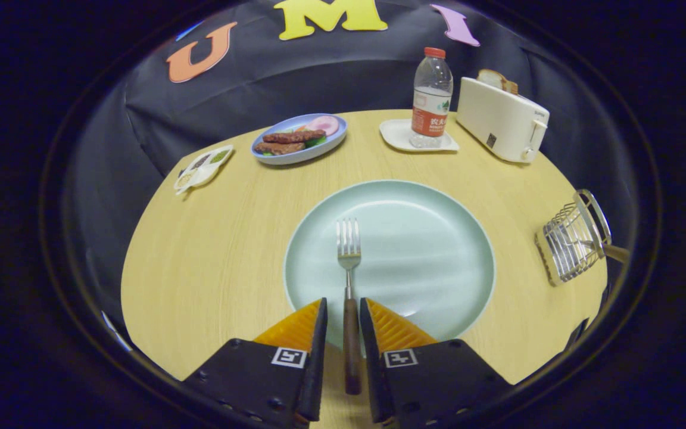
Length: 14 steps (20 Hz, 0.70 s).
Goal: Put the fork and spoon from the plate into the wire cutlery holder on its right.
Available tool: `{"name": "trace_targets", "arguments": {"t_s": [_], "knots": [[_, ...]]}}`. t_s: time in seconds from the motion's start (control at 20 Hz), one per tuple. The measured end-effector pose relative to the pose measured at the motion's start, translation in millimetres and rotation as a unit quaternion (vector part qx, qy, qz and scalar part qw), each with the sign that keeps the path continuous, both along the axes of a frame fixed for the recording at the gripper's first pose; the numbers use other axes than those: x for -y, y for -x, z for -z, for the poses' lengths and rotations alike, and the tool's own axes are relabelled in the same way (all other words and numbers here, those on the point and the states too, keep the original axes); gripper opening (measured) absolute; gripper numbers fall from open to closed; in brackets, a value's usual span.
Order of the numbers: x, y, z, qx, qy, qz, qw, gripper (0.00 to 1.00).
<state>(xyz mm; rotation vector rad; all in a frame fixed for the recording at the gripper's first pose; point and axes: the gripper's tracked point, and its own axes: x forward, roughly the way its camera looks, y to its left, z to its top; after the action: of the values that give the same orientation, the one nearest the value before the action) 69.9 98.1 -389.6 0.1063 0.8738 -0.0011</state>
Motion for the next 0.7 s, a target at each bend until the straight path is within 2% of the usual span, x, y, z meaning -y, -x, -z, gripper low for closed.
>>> {"name": "trace_targets", "arguments": {"t_s": [0.1, 0.3, 0.5, 0.7], "knots": [[4.5, -1.2, -0.4, 0.004, 0.011, 0.006, 1.000, 0.12], [7.3, -0.4, -0.7, 0.004, 0.008, 0.003, 1.000, 0.10], [18.3, 4.3, -10.3, 0.005, 0.017, -0.007, 1.000, 0.02], [37.4, 5.6, -36.4, 0.008, 0.013, -0.018, 1.000, 0.02]]}}
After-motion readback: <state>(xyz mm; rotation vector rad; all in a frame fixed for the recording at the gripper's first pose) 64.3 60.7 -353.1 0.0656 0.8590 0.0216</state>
